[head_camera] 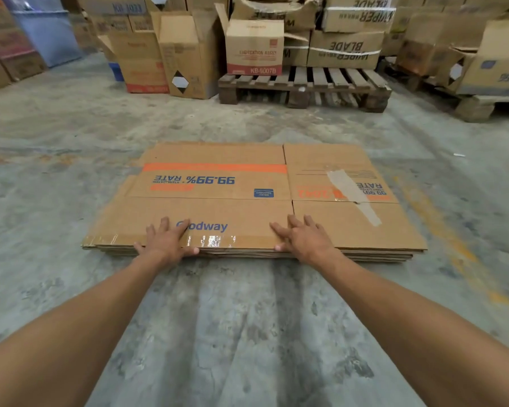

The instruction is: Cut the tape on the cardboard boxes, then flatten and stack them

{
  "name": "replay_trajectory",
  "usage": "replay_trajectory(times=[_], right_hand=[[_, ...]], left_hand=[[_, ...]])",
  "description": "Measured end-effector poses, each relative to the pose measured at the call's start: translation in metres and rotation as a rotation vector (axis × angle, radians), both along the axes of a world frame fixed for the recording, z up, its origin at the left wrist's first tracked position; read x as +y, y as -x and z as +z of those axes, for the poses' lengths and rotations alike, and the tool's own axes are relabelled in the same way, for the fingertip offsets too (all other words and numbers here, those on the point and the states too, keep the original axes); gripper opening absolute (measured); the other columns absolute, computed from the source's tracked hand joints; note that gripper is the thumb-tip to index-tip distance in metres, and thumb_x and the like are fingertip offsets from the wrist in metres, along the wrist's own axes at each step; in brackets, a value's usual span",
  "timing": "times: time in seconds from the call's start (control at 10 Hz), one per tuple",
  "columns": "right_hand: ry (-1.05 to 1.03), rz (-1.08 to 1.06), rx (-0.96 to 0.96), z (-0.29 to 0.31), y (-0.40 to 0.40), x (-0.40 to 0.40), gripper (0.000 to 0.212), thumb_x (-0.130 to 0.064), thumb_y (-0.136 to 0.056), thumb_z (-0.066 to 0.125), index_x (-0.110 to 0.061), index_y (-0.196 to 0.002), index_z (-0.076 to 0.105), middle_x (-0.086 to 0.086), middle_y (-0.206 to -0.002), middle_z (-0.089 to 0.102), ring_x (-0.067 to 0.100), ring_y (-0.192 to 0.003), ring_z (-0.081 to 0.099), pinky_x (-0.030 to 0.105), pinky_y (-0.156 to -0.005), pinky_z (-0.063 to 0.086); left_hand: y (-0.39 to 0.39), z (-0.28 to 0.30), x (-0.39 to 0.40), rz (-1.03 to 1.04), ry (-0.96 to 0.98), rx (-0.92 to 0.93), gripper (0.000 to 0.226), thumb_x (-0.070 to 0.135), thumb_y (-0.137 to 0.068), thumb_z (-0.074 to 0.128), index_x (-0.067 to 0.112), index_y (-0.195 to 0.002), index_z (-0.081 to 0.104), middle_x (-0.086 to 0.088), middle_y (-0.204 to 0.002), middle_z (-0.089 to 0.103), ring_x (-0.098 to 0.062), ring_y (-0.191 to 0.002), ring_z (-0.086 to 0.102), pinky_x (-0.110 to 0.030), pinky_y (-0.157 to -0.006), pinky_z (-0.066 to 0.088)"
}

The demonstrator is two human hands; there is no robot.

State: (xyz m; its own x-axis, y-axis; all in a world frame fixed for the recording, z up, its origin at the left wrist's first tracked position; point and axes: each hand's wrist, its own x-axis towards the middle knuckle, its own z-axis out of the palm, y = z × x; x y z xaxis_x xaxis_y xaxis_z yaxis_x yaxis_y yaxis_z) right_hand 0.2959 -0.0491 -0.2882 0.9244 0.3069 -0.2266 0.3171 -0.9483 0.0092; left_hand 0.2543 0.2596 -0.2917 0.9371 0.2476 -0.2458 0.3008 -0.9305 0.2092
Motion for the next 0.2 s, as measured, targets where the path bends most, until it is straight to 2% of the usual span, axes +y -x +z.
replay_trajectory(times=[0.1,0.2], right_hand=[[-0.005,0.024,-0.063,0.006,0.015,0.007,0.055,-0.036,-0.102,0.042,-0.04,-0.151,0.018,0.009,-0.151,0.034,0.037,-0.137,0.031,0.043,-0.11,0.034],[-0.21,0.0,-0.062,0.017,0.03,0.006,0.058,-0.05,-0.096,0.048,-0.039,-0.15,0.027,0.006,-0.149,0.04,0.029,-0.137,0.037,0.045,-0.109,0.034]], left_hand=[[0.001,0.001,0.008,-0.026,0.02,0.038,0.093,0.071,-0.075,0.062,0.041,-0.151,0.018,-0.009,-0.16,0.012,-0.039,-0.145,0.015,-0.064,-0.112,0.022],[0.015,0.007,0.004,-0.12,0.088,-0.055,0.088,0.07,-0.072,0.064,0.035,-0.147,0.035,-0.011,-0.151,0.033,-0.034,-0.138,0.034,-0.055,-0.11,0.032]])
